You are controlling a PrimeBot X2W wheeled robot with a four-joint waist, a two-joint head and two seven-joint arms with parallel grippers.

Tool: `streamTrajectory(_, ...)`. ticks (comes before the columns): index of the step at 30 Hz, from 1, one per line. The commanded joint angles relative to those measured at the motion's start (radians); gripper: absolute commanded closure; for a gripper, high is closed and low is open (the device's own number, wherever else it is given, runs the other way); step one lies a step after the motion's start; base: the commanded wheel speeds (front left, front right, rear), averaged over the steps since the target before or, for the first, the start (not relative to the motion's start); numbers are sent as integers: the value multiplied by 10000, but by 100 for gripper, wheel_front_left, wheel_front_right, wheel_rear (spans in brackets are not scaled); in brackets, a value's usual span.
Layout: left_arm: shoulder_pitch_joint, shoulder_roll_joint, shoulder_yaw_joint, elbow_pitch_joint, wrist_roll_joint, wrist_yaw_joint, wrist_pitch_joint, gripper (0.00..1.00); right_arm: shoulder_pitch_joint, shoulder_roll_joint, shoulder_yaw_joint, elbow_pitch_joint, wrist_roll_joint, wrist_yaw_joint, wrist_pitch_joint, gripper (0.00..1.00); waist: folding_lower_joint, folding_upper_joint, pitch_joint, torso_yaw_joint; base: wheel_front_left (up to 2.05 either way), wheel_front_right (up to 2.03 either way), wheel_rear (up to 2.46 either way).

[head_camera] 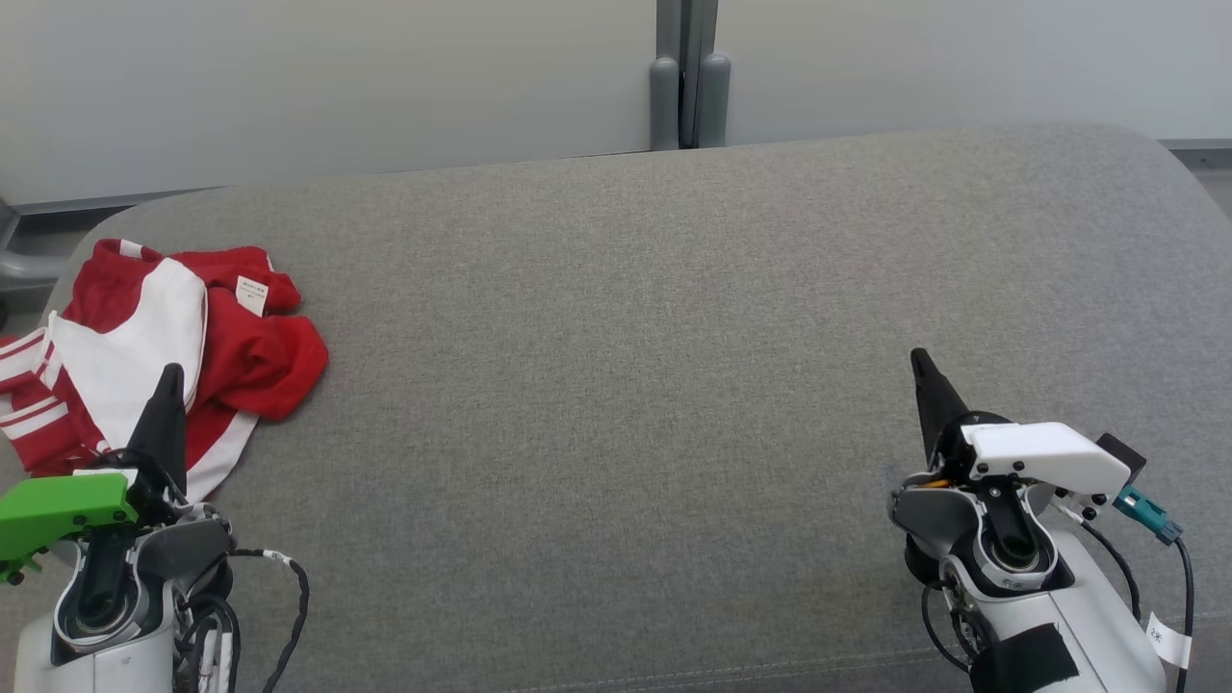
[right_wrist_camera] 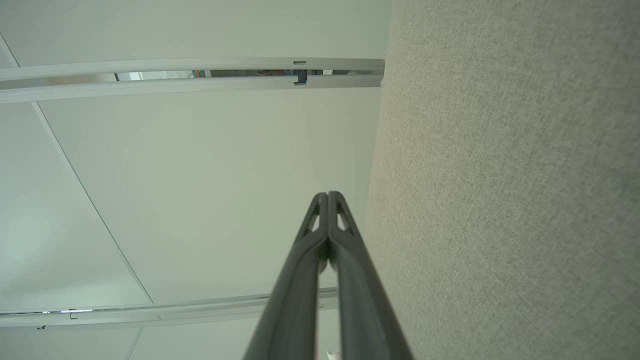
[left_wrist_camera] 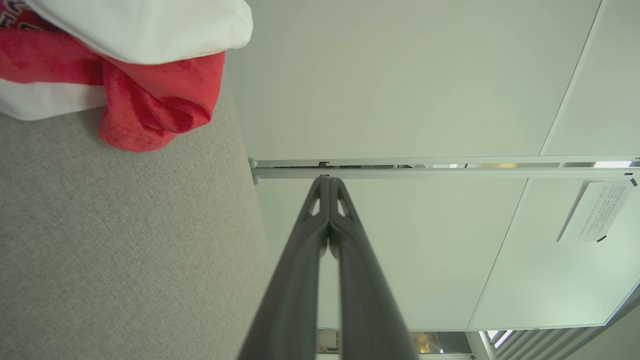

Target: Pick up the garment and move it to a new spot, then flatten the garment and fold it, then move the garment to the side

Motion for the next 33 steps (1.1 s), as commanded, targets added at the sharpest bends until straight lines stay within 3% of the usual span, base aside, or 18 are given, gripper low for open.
streamTrajectory(1, -111, 63, -19, 26, -77, -33, -32, 100, -112, -24, -1, 17, 36, 8, 44, 100, 0, 0, 0, 0, 0, 0, 0)
streamTrajectory(28, -111, 62, -20, 25, -78, -33, -33, 100, -113, -25, -1, 17, 36, 8, 44, 100, 0, 0, 0, 0, 0, 0, 0)
streamTrajectory(29, 19, -9, -2, 11, 5, 2, -1, 0, 23, 0, 4, 17, -5, 0, -4, 0, 0, 0, 0, 0, 0, 0, 0)
streamTrajectory(33, 267, -120, -70, 87, 4, 4, -83, 0, 292, 11, 30, 92, -53, -2, -39, 0, 0, 0, 0, 0, 0, 0, 0)
